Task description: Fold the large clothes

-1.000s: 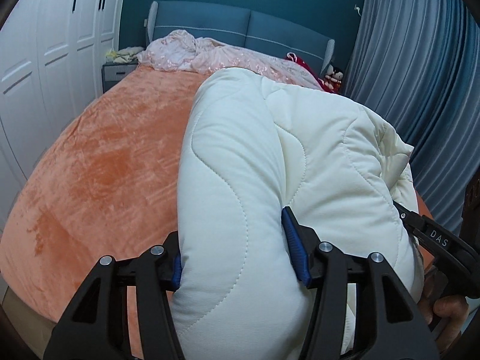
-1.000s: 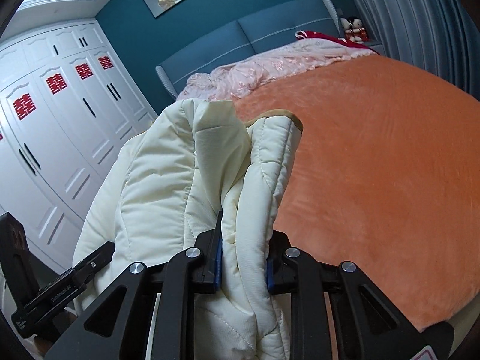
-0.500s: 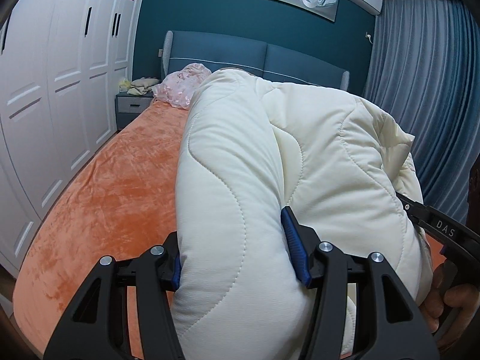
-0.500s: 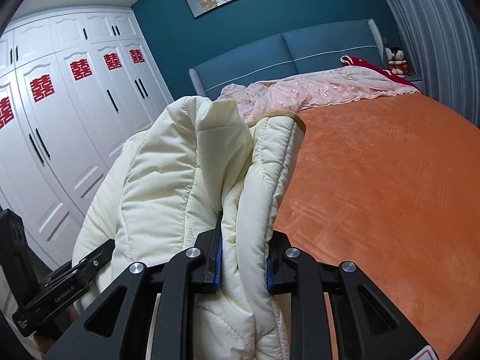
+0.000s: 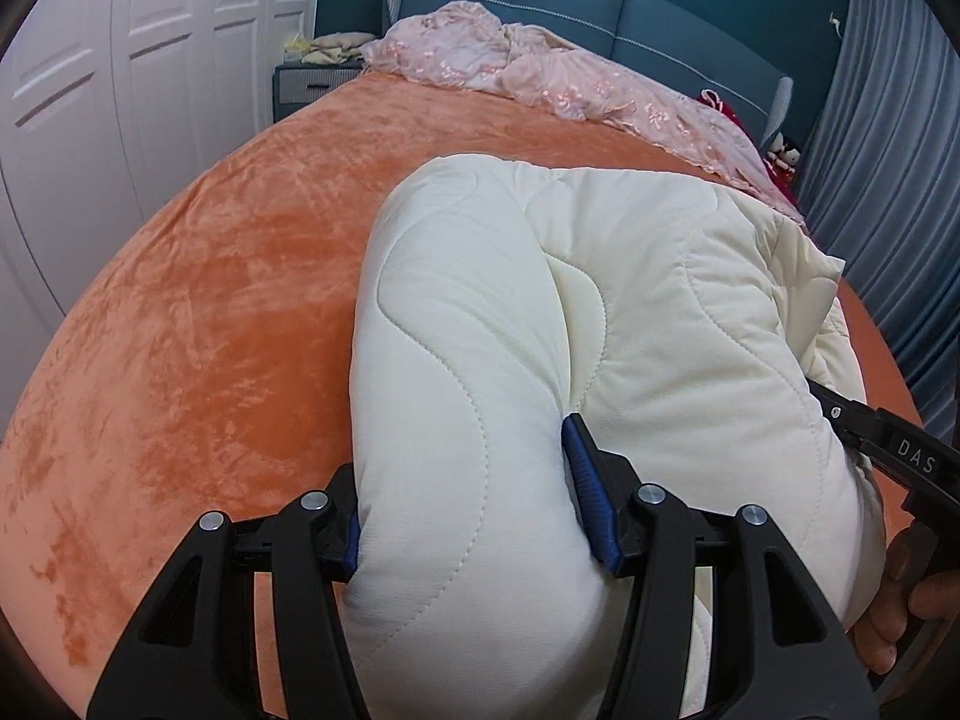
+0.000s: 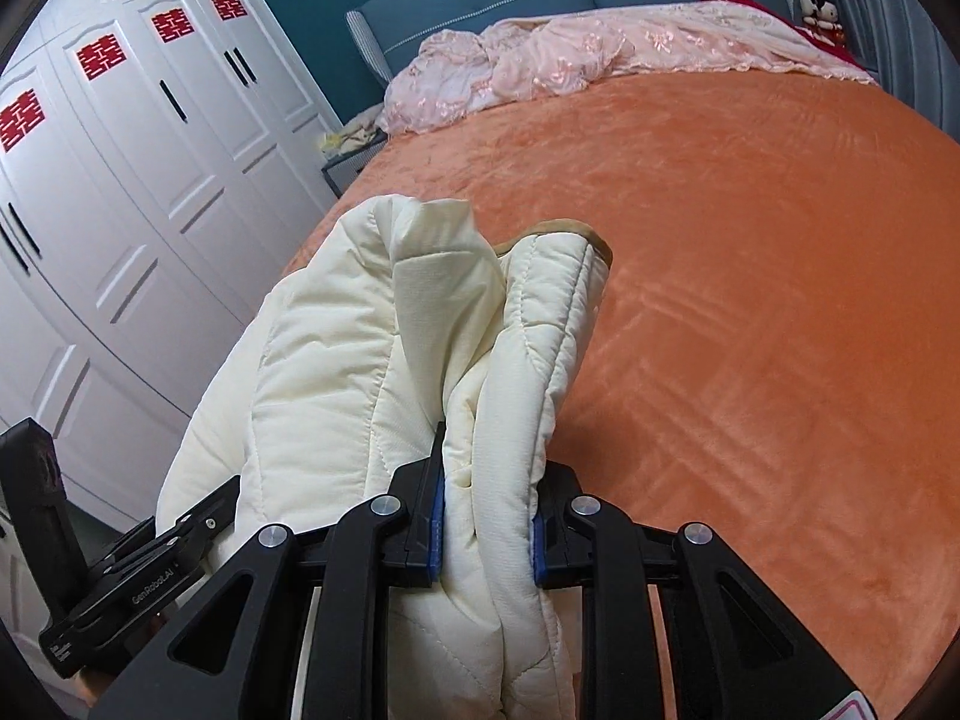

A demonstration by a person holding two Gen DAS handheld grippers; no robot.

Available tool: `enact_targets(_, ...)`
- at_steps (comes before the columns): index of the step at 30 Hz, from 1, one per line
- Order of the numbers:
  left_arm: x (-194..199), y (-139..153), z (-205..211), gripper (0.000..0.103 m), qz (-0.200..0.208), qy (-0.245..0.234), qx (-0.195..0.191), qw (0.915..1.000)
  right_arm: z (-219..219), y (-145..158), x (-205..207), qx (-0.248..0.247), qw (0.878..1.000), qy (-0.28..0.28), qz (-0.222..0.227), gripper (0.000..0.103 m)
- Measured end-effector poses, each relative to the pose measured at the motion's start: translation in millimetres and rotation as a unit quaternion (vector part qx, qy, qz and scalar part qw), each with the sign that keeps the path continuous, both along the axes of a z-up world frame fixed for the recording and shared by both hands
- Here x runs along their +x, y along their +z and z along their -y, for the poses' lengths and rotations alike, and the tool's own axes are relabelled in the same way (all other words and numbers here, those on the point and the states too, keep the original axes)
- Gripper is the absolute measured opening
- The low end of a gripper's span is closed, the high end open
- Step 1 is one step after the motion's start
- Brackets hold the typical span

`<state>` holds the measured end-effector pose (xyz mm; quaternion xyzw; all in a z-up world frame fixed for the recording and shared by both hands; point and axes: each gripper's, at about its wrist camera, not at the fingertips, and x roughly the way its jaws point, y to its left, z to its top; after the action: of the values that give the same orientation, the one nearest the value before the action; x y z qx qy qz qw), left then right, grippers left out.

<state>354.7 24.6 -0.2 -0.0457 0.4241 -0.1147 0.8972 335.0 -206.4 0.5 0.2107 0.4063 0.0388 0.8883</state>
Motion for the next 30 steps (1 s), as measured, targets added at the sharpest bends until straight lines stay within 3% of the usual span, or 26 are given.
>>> enact_targets(4, 13.1, -32.5, -9.1, 0.055, -0.017, 0.014, 0.003, 0.9998, -9.7, -33.8, 15.3, -0.002, 1.0, 0.003, -0.021, 0.021)
enact_targets(7, 16.9, -38.9, -13.6, 0.059, -0.009, 0.022, -0.004, 0.9997, -12.5, -46.6, 25.6, -0.003, 1.0, 0.001, -0.025, 0.023)
enact_targets(12, 29.6, -48.6, -22.0, 0.079, -0.007, 0.059, -0.005, 0.9982, -9.1, -59.5, 46.6, 0.015, 0.999, -0.001, -0.044, 0.039)
enact_targets(13, 29.7, -46.8, -23.7, 0.083, -0.005, 0.07, 0.005, 0.9975, -5.6, -57.0, 47.2, 0.026, 0.998, -0.002, -0.05, 0.04)
enact_targets(16, 18.8, -24.6, -29.2, 0.082, 0.008, 0.076, 0.036, 0.9964, 11.2, -33.5, 26.8, 0.055, 0.998, -0.015, -0.035, 0.04)
enact_targets(19, -9.5, 10.4, -39.2, 0.082, 0.037, 0.081, 0.057, 0.9944, 23.3, 5.7, -27.9, 0.026, 0.998, -0.05, 0.021, 0.041)
enact_targets(21, -32.4, 28.0, -41.0, 0.082, 0.035, 0.08, 0.059, 0.9944, 12.6, 21.8, -65.1, 0.004, 0.999, -0.031, 0.037, 0.04)
enact_targets(22, -43.8, 33.0, -39.1, 0.08, 0.033, 0.08, 0.059, 0.9945, 2.7, 23.5, -78.2, -0.01, 0.999, -0.017, 0.033, 0.036)
enact_targets(23, -55.2, 35.7, -35.1, 0.075, 0.029, 0.079, 0.059, 0.9947, -7.7, 23.2, -86.3, -0.026, 0.999, -0.003, 0.03, 0.026)
enact_targets(24, -64.4, 35.4, -29.7, 0.072, 0.024, 0.077, 0.059, 0.995, -20.2, 21.0, -93.9, -0.046, 0.999, 0.009, 0.026, 0.009)
enact_targets(25, -72.2, 32.1, -23.9, 0.067, 0.013, 0.074, 0.058, 0.9955, -34.6, 16.7, -98.6, -0.065, 0.997, 0.024, 0.018, 0.002)
enact_targets(30, -94.3, -4.1, -11.4, 0.059, -0.049, 0.082, 0.029, 0.995, -66.1, -10.3, -101.1, -0.077, 0.994, 0.071, -0.017, 0.0)
